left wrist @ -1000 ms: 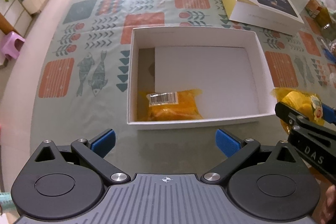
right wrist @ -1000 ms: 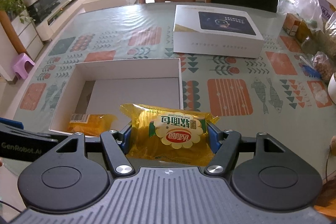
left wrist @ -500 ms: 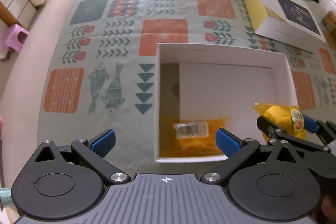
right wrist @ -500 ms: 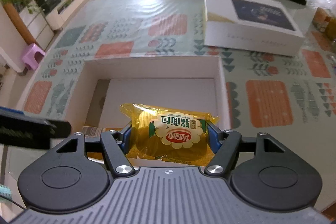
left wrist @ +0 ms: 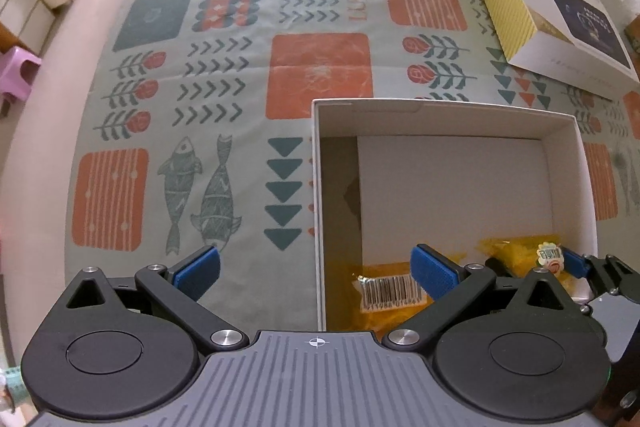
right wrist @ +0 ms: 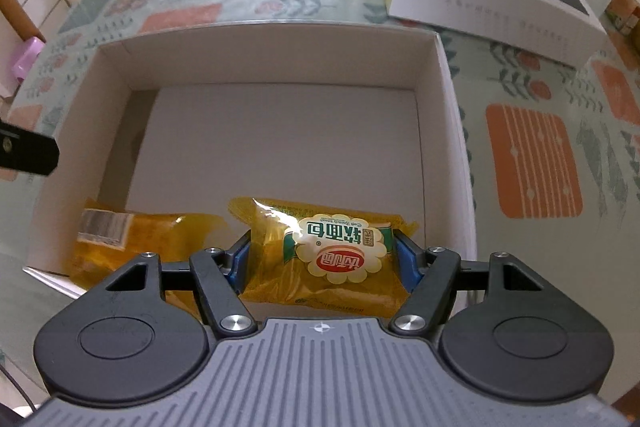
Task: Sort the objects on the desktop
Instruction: 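Lower the logo packet into the white box and open the right tool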
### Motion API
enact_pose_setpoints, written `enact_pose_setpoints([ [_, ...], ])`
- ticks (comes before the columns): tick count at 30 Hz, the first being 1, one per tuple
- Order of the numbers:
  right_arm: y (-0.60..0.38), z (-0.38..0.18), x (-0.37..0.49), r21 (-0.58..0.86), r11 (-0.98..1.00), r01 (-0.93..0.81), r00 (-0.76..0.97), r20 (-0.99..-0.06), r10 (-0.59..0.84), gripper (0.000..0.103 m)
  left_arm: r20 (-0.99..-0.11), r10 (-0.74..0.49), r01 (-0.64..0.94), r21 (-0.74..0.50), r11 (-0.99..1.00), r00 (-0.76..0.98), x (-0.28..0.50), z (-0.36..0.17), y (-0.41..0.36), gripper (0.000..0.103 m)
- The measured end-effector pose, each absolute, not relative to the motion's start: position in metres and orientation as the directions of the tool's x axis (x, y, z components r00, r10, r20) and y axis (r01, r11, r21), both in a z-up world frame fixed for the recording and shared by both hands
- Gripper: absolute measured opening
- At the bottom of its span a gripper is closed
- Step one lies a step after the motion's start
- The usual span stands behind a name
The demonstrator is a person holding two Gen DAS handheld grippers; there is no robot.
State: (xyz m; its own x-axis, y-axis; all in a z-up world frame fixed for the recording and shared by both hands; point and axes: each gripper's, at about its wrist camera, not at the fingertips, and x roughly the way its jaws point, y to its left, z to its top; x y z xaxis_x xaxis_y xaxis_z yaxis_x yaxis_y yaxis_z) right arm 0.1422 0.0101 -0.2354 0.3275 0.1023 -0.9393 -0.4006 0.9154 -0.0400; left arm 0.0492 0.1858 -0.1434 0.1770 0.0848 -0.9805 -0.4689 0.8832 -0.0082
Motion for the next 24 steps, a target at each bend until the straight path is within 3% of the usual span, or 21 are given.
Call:
enact_pose_setpoints([
  [2, 0.011, -0.236, 0.143, -0.043, 0.917, -0.396, 0.334, -0.937, 0.1, 0.09, -0.981, 0.077, -0.46, -0.013, 0.888, 0.176, 0.053, -0.145, 0.186, 0.103],
  [3, 0.011, -0.236, 0.143, -0.048, 0.919, -0.392, 0.339, -0.936, 0.096, 0.1, -0.981, 0.074, -0.455, -0.015, 0.89, 0.177, 0.054, -0.146, 0.185, 0.103],
  [4, 0.011, -0.235, 0.143, -0.053, 0.92, -0.388, 0.345, -0.934, 0.092, 0.102, -0.981, 0.073, -0.45, -0.015, 0.893, 0.178, 0.056, -0.146, 0.185, 0.103],
  [24, -0.025, -0.169, 0.126, 0.068, 0.93, -0.361, 0.41, -0.884, 0.224, 0.102, -0.982, 0.087, -0.39, 0.014, 0.921, 0.17, 0.074, -0.145, 0.159, 0.103],
])
